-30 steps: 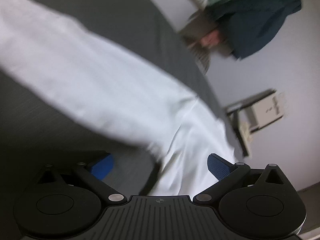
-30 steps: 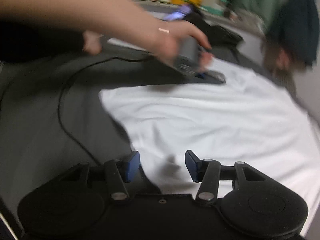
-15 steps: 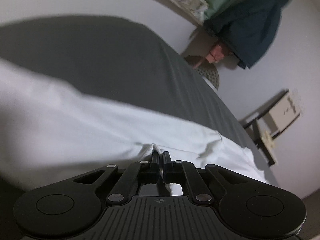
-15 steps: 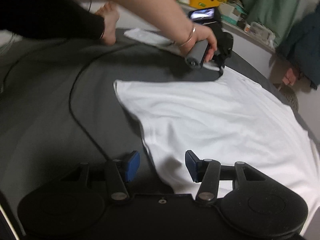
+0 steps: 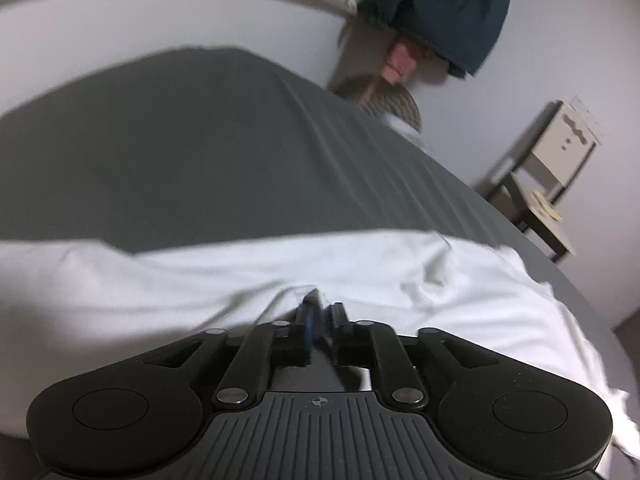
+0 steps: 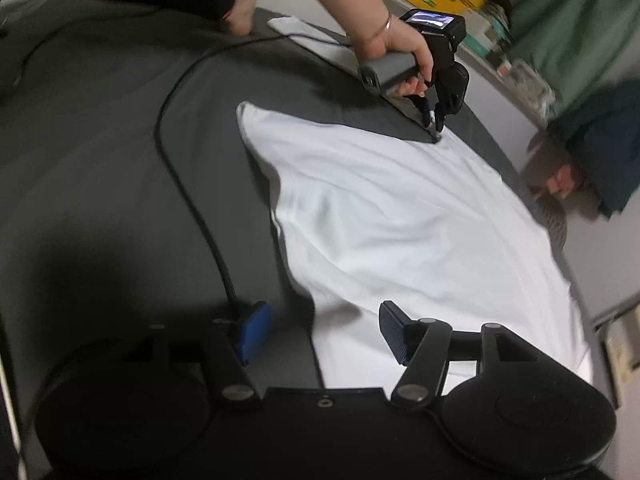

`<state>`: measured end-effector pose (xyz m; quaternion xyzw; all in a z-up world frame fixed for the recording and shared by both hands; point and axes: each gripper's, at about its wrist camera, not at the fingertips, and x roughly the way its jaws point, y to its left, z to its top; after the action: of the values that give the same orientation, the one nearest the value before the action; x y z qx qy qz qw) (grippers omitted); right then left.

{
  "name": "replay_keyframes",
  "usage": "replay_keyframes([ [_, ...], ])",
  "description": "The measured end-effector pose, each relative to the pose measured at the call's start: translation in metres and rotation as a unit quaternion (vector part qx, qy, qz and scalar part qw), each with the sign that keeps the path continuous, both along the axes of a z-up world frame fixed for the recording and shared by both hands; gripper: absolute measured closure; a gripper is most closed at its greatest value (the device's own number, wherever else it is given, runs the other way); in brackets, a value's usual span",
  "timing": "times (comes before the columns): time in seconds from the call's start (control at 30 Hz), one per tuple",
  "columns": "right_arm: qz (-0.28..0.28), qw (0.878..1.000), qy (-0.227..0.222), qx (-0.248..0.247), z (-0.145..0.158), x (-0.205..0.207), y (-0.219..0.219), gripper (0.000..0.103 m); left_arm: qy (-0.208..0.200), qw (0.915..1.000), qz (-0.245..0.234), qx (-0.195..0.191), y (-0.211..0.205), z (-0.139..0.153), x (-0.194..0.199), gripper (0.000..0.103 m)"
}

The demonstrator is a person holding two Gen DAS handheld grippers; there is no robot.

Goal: Fold clothes

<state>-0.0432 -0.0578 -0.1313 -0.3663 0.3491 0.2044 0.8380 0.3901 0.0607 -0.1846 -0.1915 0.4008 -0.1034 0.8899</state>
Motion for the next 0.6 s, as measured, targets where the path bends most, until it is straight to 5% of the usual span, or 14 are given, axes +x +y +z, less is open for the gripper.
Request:
replay_keyframes([
  [0.07,0.016,1.0,-0.013,-0.016,-0.003,-0.002,0.006,0.045,0.01,0.9999,-0.009,0.002,0.007,0.004,-0.013,0.049],
  [0.13,0.03,0.999,-0.023,-0.028,-0.007,-0.001,0.015,0.045,0.012,0.9997,-0.019,0.011,0.016,0.011,-0.034,0.028],
  [0.33,0.066,0.989,-0.047,-0.127,-0.012,-0.022,0.0,0.04,0.103,0.9881,-0.107,0.041,0.035,0.032,-0.112,0.027],
  [0.5,0.062,0.978,-0.019,-0.198,-0.013,-0.056,-0.06,0.039,0.169,0.9594,-0.194,0.115,0.034,0.041,-0.19,0.027],
  [0.6,0.067,0.97,0.004,-0.232,-0.018,-0.075,-0.086,0.04,0.155,0.9413,-0.239,0.181,0.022,0.043,-0.223,0.027],
])
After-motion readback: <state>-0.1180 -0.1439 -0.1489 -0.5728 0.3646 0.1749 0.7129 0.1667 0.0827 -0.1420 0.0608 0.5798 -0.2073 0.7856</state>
